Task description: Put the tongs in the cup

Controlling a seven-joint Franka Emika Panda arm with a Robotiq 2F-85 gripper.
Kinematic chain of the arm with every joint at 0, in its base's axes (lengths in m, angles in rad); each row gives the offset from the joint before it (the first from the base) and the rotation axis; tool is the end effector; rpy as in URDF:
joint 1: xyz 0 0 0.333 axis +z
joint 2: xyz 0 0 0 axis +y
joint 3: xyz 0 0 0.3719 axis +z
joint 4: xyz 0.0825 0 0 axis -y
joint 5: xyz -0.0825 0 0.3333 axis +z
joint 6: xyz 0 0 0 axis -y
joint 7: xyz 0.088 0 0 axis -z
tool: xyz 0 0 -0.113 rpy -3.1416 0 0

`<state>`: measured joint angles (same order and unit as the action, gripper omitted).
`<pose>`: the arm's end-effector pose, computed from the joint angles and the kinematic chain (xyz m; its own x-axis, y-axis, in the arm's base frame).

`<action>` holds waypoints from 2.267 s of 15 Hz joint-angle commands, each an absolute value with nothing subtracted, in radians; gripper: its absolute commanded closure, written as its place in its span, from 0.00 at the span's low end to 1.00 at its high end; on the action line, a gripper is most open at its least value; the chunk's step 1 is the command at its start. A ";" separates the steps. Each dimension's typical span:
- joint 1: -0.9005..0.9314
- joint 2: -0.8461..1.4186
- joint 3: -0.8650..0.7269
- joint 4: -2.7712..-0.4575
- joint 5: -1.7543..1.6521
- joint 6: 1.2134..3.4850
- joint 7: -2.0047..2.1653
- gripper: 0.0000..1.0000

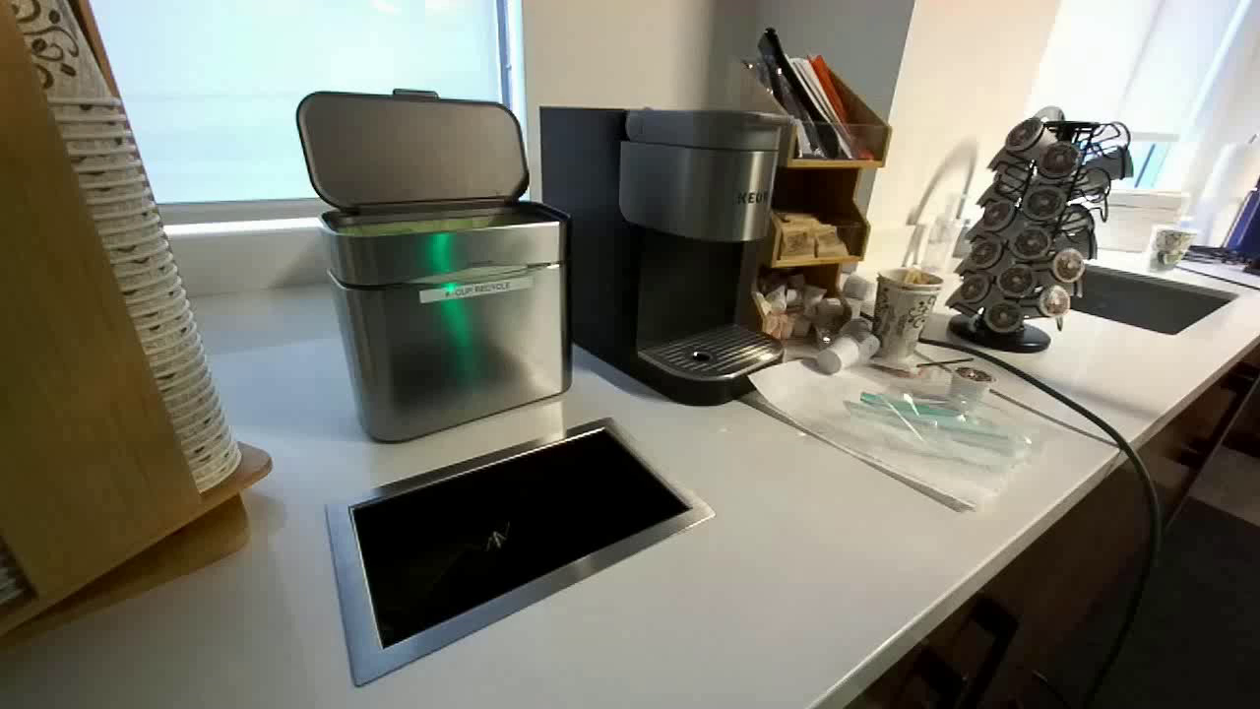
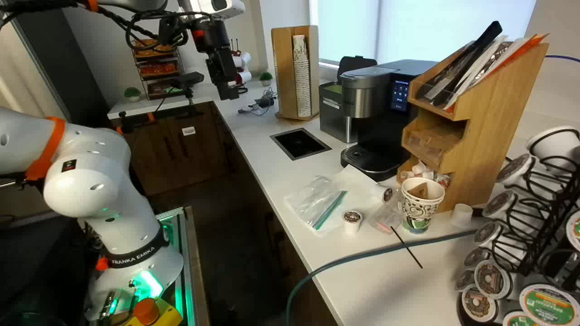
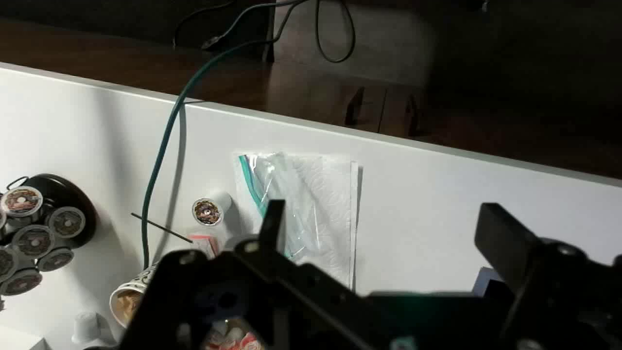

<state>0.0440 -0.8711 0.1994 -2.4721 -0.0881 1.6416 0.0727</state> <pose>0.1911 0.0647 0.5955 0.9925 0.1131 0.0463 0.0992 -0.9669 0.2351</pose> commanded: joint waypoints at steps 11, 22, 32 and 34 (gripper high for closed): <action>0.065 -0.867 0.186 -2.469 -0.099 1.638 0.086 0.00; 0.065 -0.867 0.186 -2.469 -0.099 1.638 0.086 0.00; -0.249 -0.592 0.161 -2.365 -0.578 2.197 0.316 0.00; -0.208 -0.655 0.131 -2.410 -0.563 2.180 0.273 0.00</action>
<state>-0.2272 -0.6553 0.1438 -2.4124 -0.5539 2.1880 0.2677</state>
